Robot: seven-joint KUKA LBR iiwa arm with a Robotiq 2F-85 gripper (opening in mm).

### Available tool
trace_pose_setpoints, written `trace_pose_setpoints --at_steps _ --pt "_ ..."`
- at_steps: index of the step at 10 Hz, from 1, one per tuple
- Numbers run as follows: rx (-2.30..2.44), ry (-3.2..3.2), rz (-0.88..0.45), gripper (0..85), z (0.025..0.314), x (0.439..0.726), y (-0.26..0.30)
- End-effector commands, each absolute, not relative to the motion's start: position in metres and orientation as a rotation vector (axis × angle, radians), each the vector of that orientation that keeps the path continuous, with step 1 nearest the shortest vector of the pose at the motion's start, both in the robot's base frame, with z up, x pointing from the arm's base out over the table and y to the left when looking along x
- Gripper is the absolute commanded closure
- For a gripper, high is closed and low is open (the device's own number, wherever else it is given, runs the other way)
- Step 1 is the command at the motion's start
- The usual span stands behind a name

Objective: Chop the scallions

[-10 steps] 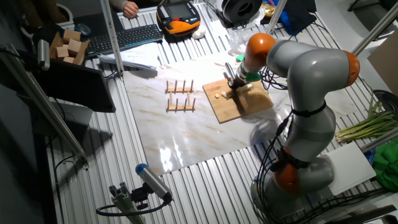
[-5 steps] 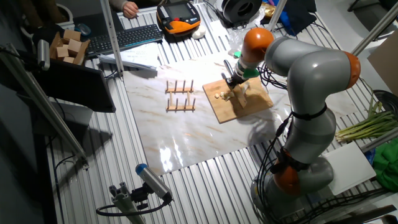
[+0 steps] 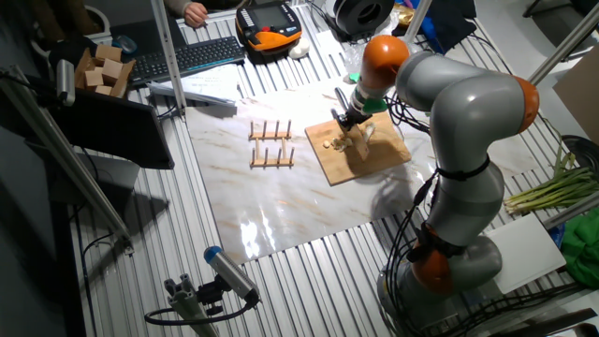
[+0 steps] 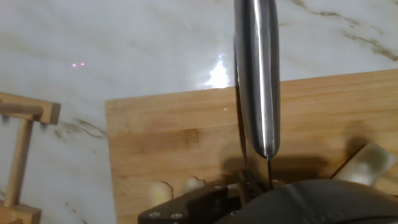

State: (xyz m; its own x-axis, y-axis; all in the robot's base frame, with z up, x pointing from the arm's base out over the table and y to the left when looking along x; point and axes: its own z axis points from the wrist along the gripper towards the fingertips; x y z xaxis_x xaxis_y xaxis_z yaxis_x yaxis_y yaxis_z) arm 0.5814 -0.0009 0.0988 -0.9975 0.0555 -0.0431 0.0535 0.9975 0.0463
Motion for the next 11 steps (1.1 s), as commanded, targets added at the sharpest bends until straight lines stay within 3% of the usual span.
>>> trace_pose_setpoints --at_steps 1,3,7,10,11 --pt "0.088 3.099 0.073 85.0 0.0995 0.5818 -0.0001" --pt "0.115 3.120 0.107 85.0 0.0995 0.5818 -0.0001" --pt "0.266 3.126 0.051 85.0 0.0995 0.5818 -0.0001" --pt "0.268 3.103 -0.054 85.0 0.0995 0.5818 -0.0001" --pt "0.199 3.103 0.001 85.0 0.0995 0.5818 -0.0001"
